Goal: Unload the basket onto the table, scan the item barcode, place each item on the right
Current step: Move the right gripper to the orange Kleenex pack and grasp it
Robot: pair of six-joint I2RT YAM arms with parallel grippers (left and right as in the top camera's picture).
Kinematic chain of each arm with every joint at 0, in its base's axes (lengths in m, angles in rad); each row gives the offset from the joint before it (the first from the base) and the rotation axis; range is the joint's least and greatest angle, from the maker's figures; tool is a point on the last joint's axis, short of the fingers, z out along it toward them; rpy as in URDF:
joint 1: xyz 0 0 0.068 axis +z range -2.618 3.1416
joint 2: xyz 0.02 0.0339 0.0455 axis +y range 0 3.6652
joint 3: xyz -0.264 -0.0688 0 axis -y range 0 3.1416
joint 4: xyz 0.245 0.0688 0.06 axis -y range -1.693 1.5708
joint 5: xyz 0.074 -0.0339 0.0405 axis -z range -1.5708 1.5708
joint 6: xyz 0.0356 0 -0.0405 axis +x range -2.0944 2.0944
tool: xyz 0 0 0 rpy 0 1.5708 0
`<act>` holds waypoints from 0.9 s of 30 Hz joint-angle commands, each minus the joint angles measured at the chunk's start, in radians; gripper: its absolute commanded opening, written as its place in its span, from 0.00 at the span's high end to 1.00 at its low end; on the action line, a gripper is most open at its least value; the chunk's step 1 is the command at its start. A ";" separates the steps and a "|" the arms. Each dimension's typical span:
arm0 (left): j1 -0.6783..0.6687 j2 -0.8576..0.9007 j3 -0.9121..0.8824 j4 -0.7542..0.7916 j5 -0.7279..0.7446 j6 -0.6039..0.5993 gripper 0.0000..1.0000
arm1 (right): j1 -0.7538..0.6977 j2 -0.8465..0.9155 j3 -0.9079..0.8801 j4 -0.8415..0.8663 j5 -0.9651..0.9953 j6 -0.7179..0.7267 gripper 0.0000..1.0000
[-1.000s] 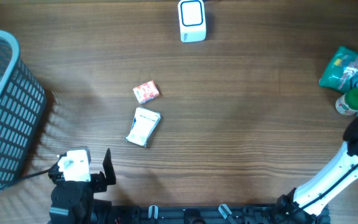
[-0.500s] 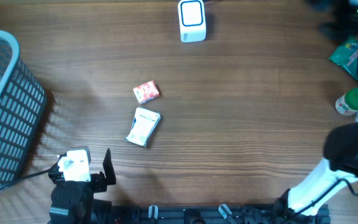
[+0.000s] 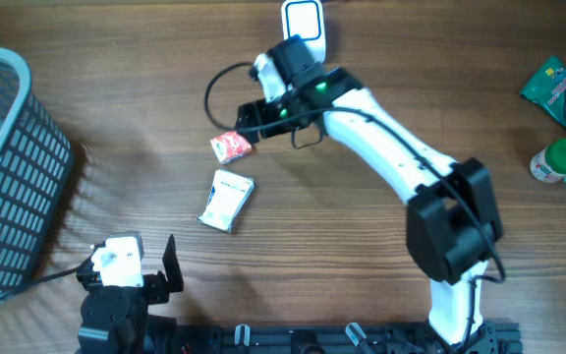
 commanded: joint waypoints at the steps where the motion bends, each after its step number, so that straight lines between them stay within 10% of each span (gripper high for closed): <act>1: -0.005 -0.005 -0.001 0.002 0.008 -0.005 0.00 | 0.013 0.090 -0.008 0.089 0.035 -0.016 0.12; 27: -0.005 -0.005 -0.001 0.002 0.008 -0.005 0.00 | 0.017 0.299 -0.009 0.224 -0.105 0.063 0.26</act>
